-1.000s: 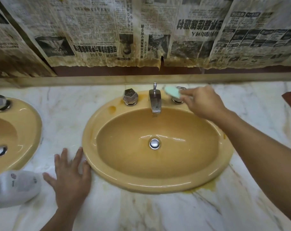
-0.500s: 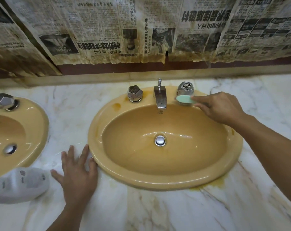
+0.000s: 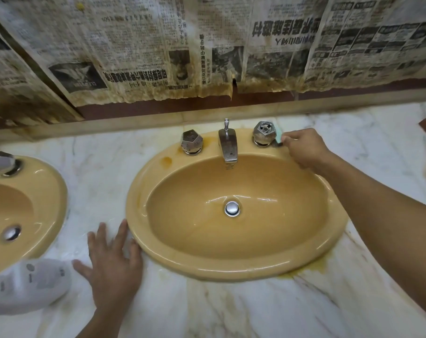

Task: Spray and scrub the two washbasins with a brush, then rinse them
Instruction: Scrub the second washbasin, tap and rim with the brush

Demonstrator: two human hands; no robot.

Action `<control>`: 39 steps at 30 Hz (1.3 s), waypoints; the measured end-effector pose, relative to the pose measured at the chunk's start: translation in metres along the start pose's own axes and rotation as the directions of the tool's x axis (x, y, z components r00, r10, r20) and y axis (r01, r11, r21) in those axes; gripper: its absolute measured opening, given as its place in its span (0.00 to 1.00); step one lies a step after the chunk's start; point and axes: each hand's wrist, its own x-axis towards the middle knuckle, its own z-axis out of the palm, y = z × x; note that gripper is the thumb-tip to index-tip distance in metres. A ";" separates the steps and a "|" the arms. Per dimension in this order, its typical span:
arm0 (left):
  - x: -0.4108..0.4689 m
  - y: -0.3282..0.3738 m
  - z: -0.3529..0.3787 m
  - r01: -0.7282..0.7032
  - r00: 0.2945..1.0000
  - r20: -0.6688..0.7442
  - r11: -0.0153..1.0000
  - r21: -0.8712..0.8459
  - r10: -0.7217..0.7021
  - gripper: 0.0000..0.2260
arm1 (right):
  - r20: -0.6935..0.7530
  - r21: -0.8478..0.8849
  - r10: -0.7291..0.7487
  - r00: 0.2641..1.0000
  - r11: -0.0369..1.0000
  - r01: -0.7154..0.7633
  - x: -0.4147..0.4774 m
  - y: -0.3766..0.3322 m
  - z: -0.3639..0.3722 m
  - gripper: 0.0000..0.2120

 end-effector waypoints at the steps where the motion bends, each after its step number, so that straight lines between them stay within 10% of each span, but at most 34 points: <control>1: 0.000 0.000 0.000 0.003 1.000 0.001 1.000 0.004 -0.003 0.29 | 0.007 0.029 0.016 1.000 0.999 -0.016 0.004 -0.003 0.001 0.13; 20: 0.000 0.003 -0.002 0.012 1.000 0.002 1.000 -0.012 -0.012 0.27 | 0.117 0.302 0.153 0.981 0.936 -0.182 -0.017 0.012 -0.008 0.12; 29: 0.001 0.000 0.001 0.016 1.000 -0.004 1.000 0.005 -0.016 0.26 | 0.077 0.844 0.304 0.949 0.486 -0.225 -0.051 -0.022 0.041 0.11; 39: 0.002 0.001 0.000 0.006 1.000 -0.018 1.000 0.008 -0.006 0.27 | 0.114 0.778 0.334 0.936 0.557 -0.293 -0.020 -0.030 0.009 0.11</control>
